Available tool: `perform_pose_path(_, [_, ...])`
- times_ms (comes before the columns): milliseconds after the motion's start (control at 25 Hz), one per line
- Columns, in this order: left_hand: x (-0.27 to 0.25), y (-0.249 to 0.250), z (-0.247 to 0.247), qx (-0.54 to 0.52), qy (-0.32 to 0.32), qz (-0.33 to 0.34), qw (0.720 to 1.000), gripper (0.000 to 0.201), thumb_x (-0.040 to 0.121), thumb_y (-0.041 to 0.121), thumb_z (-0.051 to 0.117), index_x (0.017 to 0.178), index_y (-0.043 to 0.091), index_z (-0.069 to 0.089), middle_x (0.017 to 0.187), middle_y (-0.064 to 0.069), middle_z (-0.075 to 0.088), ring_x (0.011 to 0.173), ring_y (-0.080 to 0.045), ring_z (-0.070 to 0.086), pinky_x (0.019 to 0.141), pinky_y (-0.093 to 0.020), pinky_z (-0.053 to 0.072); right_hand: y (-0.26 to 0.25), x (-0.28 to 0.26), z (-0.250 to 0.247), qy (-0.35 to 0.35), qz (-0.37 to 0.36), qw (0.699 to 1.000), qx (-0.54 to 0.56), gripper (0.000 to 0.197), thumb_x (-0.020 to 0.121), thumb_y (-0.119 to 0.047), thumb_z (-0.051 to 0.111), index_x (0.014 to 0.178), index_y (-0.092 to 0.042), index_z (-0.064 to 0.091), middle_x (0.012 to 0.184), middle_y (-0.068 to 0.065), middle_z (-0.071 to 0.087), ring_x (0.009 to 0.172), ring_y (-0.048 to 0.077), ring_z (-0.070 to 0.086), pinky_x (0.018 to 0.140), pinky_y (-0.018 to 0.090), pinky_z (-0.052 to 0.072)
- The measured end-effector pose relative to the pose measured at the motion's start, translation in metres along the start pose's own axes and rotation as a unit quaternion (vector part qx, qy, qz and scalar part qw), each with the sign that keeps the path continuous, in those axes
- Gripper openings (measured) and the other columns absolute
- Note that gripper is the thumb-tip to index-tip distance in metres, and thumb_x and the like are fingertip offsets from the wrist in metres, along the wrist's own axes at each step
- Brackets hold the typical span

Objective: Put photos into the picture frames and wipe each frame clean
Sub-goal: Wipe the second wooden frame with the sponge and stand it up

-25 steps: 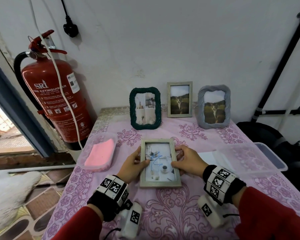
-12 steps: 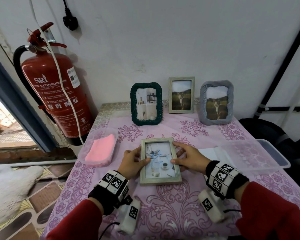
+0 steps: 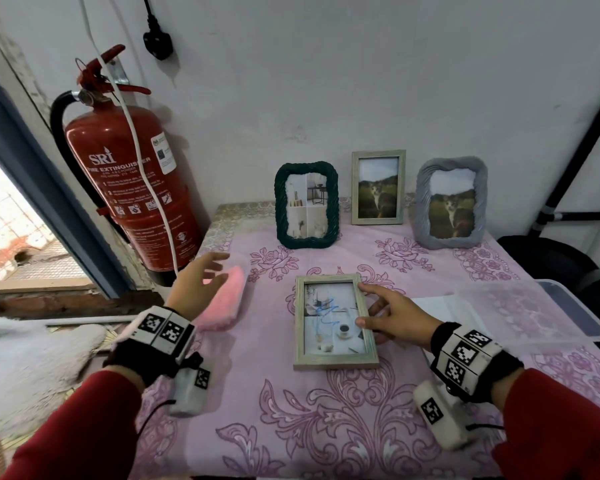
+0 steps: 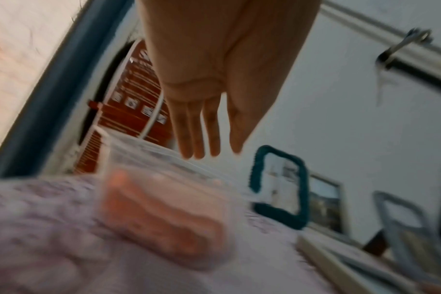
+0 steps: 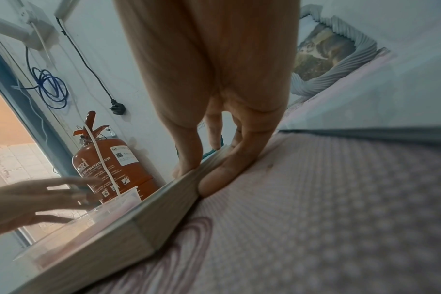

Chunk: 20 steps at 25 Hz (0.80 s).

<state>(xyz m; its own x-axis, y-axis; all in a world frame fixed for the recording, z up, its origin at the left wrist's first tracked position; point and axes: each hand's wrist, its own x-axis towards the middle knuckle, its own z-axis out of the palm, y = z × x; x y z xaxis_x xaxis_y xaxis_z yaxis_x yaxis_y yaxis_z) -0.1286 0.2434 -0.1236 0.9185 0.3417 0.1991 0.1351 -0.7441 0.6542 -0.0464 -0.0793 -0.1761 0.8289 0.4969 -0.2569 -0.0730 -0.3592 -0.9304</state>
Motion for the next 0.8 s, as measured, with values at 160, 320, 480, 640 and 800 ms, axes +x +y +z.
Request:
perform_pose_path(160, [0.008,-0.027,-0.005,0.159,-0.211,-0.062,0.963,0.058,0.085,0.028,0.065,0.138,0.024,0.043,0.136,-0.011,0.048,0.120,-0.026,0.049,0.103,-0.031,0.040,0.004,0.002,-0.001,0.000,0.000,1.000,-0.004,0.071,0.081,-0.004,0.069,0.142,-0.019,0.035,0.081,0.006,0.044,0.064,0.013,0.055,0.050,0.021,0.056])
perform_pose_path(320, [0.012,-0.031,0.006,0.262,-0.198,-0.015,0.944,0.060,0.082,0.030,0.067,0.137,0.032,0.042,0.127,-0.010,0.051,0.116,-0.024,0.049,0.097,-0.026,0.036,0.006,0.004,-0.001,0.001,-0.002,1.000,-0.006,0.071,0.081,-0.006,0.069,0.142,-0.021,0.036,0.079,0.006,0.045,0.061,0.012,0.055,0.052,0.022,0.056])
perform_pose_path(480, [0.014,-0.030,0.006,0.276,-0.192,-0.030,0.941,0.056,0.081,0.033,0.067,0.133,0.035,0.046,0.119,-0.006,0.051,0.107,-0.021,0.054,0.087,-0.024,0.038,0.007,0.005,-0.001,-0.001,-0.007,1.000,-0.006,0.071,0.081,-0.007,0.069,0.142,-0.021,0.036,0.079,0.007,0.046,0.061,0.012,0.055,0.053,0.023,0.057])
perform_pose_path(640, [0.015,-0.028,0.007,0.283,-0.174,-0.027,0.943,0.045,0.084,0.032,0.064,0.128,0.033,0.053,0.113,-0.005,0.058,0.103,-0.019,0.056,0.080,-0.022,0.035,0.007,0.005,-0.002,-0.005,-0.012,1.000,-0.015,0.071,0.081,-0.008,0.069,0.142,-0.022,0.035,0.080,0.008,0.046,0.061,0.014,0.056,0.057,0.024,0.058])
perform_pose_path(800, [0.014,-0.030,0.003,0.209,-0.116,-0.027,0.971,0.037,0.085,0.021,0.064,0.122,0.018,0.060,0.116,-0.010,0.063,0.103,-0.024,0.058,0.086,-0.027,0.040,0.008,0.004,-0.001,-0.009,-0.014,1.000,-0.006,0.071,0.082,-0.008,0.068,0.142,-0.022,0.034,0.081,0.009,0.045,0.064,0.014,0.055,0.056,0.023,0.058])
